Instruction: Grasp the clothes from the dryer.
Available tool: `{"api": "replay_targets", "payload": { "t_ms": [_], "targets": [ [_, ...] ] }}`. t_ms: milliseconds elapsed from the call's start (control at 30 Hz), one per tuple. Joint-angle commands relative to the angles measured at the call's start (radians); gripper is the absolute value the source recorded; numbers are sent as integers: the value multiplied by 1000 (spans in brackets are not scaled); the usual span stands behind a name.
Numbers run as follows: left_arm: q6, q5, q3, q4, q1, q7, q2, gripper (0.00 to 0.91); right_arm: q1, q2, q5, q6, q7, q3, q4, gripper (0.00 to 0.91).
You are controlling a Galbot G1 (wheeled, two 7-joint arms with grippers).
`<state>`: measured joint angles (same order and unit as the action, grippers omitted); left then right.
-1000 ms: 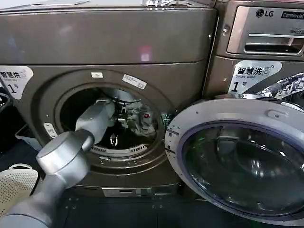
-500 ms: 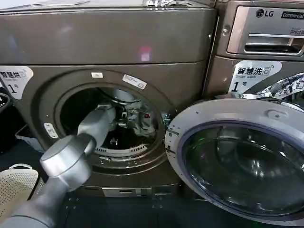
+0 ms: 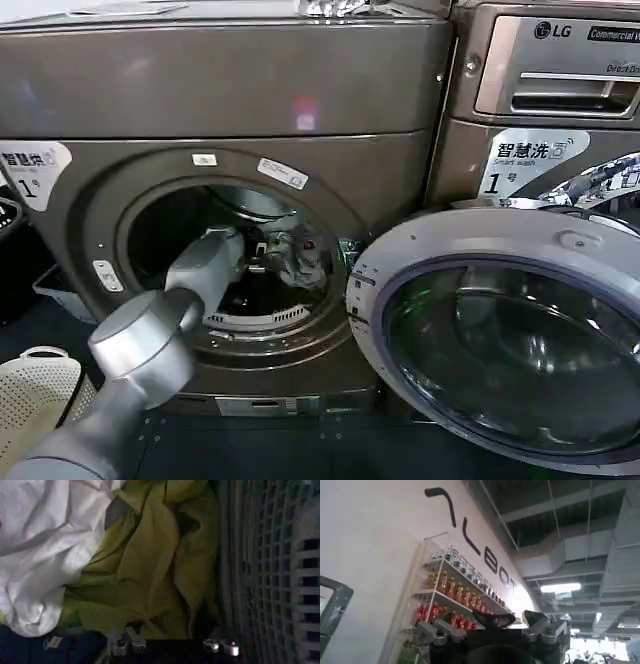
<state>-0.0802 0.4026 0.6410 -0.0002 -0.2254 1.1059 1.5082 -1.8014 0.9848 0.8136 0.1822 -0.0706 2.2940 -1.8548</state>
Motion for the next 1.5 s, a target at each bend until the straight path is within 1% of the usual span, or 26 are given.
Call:
{"api": "replay_targets", "payload": {
  "t_ms": [33,200,267,300,333,400,500,667,800,1067,1233,1500],
  "targets": [
    [3,9,4,3,11,-8,0,182,2,0,-4,-2,-2,-1,4,907],
    [3,9,9,5,12,-8,1,159,3,0,-9,-4,-4,-2,10,907],
    [3,8,9,5,11,-8,2,137,3,1,-10,-4,-5,-3,9,907],
    [3,8,9,4,11,-9,2,114,4,1,-10,-4,-5,-4,8,907],
    [2,6,8,3,9,-9,2,57,4,1,-10,-4,-5,-5,8,907],
    [2,6,7,4,6,-9,2,23,6,2,-11,-4,-5,-6,8,907],
    [1,6,7,4,5,-9,1,0,6,2,-11,-4,-5,-5,9,907],
    [2,2,3,4,8,-22,2,0,1,0,-10,-4,-4,-1,11,907],
    [24,-1,-18,3,3,-47,2,0,0,0,-10,-4,-4,1,11,907],
    [66,-81,-101,-4,-19,-123,-2,0,1,1,-9,-3,-3,-1,6,907],
    [88,-168,-135,-39,-21,-147,-21,0,1,1,-9,-2,-2,-4,6,907],
    [122,-277,-282,-97,-20,-240,-33,0,6,3,-10,-2,-3,-11,0,907]
  ]
}}
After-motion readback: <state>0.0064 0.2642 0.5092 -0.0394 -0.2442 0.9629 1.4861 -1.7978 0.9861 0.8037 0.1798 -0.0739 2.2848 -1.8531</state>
